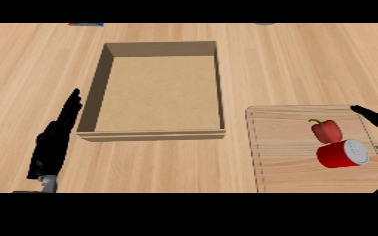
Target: Pick the can from the cutting board and place it in the cardboard box
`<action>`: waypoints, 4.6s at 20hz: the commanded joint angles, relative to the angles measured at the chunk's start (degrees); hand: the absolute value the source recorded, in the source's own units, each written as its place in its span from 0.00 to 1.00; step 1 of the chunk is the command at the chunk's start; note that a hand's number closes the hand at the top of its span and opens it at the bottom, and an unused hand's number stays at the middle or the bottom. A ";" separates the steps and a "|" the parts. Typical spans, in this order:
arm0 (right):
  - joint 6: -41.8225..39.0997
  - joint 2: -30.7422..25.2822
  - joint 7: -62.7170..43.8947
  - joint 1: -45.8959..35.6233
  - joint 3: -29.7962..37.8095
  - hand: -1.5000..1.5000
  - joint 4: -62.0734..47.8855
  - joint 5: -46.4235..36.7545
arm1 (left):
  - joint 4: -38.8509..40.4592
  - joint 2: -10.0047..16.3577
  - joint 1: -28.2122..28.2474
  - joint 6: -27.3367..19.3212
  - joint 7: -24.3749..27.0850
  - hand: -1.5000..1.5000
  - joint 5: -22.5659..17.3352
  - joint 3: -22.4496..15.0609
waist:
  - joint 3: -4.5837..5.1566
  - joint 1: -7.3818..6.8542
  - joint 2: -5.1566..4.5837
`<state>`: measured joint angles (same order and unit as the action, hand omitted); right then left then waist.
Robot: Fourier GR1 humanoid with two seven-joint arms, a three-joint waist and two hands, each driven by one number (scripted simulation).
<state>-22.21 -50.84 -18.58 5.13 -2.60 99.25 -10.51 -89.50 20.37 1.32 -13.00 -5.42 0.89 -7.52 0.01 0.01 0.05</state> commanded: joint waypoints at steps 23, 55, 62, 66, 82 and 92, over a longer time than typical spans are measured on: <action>-4.61 18.17 5.70 3.72 5.25 0.00 -1.20 -20.63 | -4.92 -5.15 0.07 7.18 -4.27 0.50 5.44 6.12 | -0.02 0.12 0.04; 1.10 19.70 31.65 -27.71 -6.48 1.00 -17.24 -41.07 | 0.31 -10.65 -6.82 12.06 0.43 0.50 10.44 4.56 | -0.32 -11.08 -3.03; 7.33 20.97 44.83 -44.72 -6.67 1.00 -36.39 -42.98 | 1.59 -10.46 -6.34 11.98 -0.65 0.50 10.90 4.83 | -0.21 -7.93 -2.07; 9.78 22.10 52.46 -52.17 -3.28 1.00 -47.64 -40.36 | 3.76 -10.16 -7.27 10.92 0.87 0.50 10.32 7.18 | -0.15 -6.41 -2.06; -7.49 34.13 62.69 -77.35 5.23 1.00 -64.18 -21.24 | 1.51 -9.92 -3.24 9.76 0.44 0.50 11.20 8.10 | 0.01 -2.44 -0.45; 0.89 45.81 54.86 -83.81 2.37 1.00 -70.97 -24.16 | 6.92 -11.86 -4.95 8.79 3.15 0.50 11.40 8.79 | 0.06 -1.33 -0.57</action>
<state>-22.80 -9.51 37.77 -76.56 0.58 30.33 -33.77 -87.41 10.23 -1.86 -2.94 -4.93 11.38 1.64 0.03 -1.91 -0.43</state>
